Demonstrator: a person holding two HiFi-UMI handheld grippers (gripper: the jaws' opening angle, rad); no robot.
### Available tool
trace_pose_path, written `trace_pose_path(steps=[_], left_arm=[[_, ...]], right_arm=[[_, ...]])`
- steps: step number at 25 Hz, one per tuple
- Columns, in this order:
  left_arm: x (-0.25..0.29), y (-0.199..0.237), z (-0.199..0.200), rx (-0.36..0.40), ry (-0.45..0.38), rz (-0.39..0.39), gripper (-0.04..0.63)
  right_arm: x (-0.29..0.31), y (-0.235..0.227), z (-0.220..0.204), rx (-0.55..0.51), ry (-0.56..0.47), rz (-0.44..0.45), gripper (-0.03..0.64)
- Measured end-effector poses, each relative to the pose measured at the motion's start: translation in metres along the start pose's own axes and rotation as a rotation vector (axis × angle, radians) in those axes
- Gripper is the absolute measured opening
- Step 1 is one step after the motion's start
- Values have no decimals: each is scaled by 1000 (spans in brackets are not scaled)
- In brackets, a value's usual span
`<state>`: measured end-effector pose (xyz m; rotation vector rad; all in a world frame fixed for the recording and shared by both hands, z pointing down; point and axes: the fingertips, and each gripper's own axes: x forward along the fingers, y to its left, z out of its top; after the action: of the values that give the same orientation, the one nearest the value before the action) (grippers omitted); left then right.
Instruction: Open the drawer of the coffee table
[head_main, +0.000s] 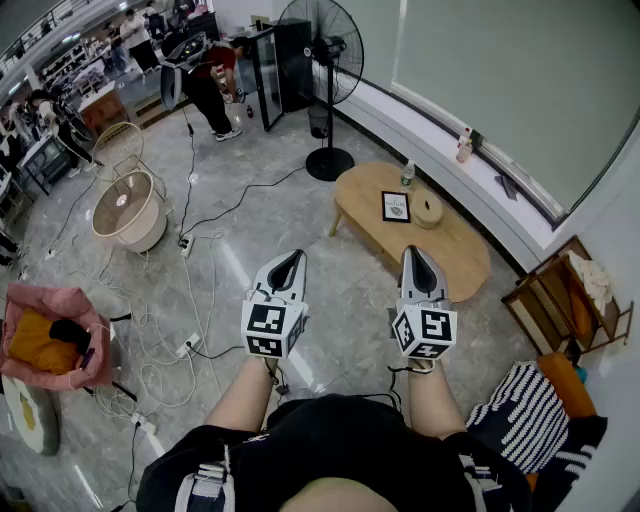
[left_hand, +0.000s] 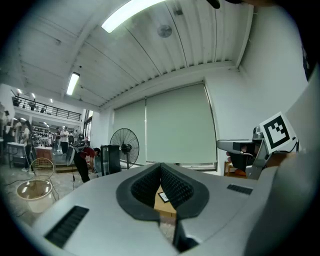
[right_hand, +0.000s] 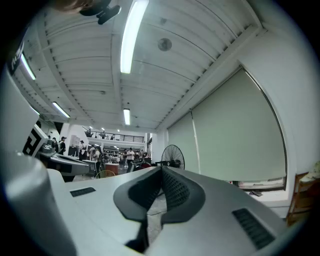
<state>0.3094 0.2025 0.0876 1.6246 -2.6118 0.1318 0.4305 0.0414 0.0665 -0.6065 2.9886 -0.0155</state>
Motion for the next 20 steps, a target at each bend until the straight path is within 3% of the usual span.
trace_pose_path(steps=[9,20], left_arm=[[-6,6,-2,-11,19,15,21],[-16,42,-7,-7,6,-22,21]], right_arm=[[-5,8,-4,33,0,10,15],[12,55,-15,3,22,2,15]])
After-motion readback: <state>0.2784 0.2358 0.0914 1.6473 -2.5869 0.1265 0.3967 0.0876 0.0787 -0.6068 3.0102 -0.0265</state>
